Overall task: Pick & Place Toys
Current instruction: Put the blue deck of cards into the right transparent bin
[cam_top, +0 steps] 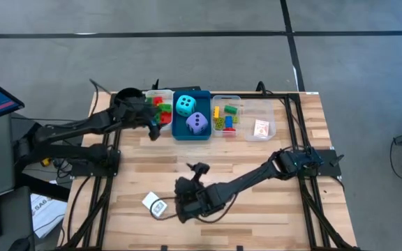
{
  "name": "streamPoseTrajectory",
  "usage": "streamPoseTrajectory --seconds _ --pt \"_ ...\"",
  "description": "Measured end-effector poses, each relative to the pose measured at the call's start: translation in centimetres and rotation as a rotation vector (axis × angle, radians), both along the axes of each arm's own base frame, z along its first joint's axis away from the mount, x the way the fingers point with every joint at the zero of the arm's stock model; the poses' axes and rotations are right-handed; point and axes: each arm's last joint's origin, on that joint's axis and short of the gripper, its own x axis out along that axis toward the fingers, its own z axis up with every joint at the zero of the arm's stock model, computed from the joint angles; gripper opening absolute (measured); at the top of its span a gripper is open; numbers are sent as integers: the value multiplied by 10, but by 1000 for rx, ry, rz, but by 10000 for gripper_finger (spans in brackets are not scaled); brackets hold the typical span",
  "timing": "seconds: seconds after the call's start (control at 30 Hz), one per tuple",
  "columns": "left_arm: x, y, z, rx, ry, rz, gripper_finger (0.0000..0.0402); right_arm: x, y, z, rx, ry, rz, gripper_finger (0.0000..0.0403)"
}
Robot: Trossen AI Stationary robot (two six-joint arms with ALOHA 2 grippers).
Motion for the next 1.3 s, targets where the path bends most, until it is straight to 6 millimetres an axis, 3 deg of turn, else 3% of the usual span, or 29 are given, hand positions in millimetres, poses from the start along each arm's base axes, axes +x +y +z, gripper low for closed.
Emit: streamPoseTrajectory --seconds 0.3,0.43,0.57,0.7,0.87,1.0,1.3 --pt "-33 -56 47 -164 -388 -274 298 2 61 18 96 -173 260 388" --pt "-50 -80 52 -320 -429 -435 296 -6 76 19 60 -174 289 388" --pt "-58 -102 31 -498 -305 -500 289 -17 91 21 -11 -193 263 388" --pt "-56 -122 -9 -654 -208 -429 240 -27 101 21 -83 -195 232 388" --pt "-56 -146 -58 -794 -129 -417 117 -29 98 21 -152 -195 177 388" --pt "-58 -156 -71 -831 -77 -428 16 -26 93 20 -157 -186 167 388" --pt "-54 -173 -85 -722 14 -452 1 -23 86 19 -151 -179 156 388"
